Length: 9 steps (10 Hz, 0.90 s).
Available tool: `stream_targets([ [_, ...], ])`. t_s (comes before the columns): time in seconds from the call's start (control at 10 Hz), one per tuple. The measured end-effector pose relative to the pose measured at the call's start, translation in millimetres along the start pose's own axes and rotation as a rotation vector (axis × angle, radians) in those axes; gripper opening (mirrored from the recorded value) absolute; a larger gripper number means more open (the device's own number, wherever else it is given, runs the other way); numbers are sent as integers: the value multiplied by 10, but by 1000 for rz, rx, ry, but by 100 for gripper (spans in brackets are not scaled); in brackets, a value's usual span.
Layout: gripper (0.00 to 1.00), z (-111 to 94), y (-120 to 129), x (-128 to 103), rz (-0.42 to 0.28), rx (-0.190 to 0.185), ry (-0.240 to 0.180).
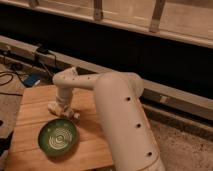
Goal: Place the bottle in the ceramic bowl
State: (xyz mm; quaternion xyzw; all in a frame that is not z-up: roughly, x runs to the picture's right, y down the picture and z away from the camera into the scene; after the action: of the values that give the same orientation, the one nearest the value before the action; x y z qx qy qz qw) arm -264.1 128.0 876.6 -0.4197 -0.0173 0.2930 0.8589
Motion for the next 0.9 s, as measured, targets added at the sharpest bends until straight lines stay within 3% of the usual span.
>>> stream_targets([
  [0.3,2,-124,48,-66,-28,11,-41],
  [0.5,0,-285,72,-116,-41,42,-63],
  [0.7,0,-662,71,-133,-49,103,-75],
  [0.9,0,-1036,79,-104,-56,142,-45],
])
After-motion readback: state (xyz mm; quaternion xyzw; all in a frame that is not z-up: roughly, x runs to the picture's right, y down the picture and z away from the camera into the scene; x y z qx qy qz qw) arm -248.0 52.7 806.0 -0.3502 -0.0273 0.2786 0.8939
